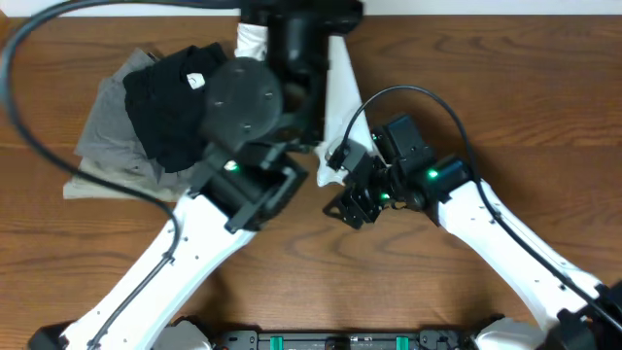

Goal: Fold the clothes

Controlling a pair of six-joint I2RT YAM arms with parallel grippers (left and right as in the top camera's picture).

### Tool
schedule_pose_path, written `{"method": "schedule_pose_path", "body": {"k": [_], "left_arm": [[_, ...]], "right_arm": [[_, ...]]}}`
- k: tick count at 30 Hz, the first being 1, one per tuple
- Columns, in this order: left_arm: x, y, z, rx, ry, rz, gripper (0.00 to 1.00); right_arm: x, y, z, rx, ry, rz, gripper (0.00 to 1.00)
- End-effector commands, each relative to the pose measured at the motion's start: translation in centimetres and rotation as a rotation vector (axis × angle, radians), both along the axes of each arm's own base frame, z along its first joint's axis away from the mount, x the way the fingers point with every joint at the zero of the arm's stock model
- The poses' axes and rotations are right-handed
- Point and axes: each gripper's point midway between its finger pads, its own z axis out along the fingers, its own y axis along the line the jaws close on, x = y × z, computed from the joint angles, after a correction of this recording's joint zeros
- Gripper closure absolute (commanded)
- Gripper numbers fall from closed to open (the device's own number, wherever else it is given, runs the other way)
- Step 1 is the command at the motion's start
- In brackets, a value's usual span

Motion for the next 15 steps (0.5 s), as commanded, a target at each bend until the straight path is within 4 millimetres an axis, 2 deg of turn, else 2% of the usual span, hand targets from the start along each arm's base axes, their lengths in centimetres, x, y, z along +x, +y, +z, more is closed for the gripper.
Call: {"method": "schedule_pose_path", "body": {"k": [1, 4, 9, 15], "left_arm": [[-1.0, -0.1, 1.8, 0.033, -0.034, 0.063, 0.94], [-1.8, -0.5, 2.8, 0.021, -0.06, 0.049, 0.94], [-2.4, -0.3, 3.8, 0.009, -0.08, 0.046, 0.94], [-2.5, -0.2, 4.1, 0.041, -0.087, 0.065, 0.94]], "right_arm": [[1.4, -0.1, 1.6, 0.009, -0.072, -0.066, 0.24], [2.7, 0.2, 1.9, 0.028, -0.087, -0.124, 0.25], [4.7, -1.3, 1.2, -0.037, -0.103, -0.286, 0.27], [5.4, -3.0, 0.5, -0.117, -0.128, -0.346, 0.29]]}}
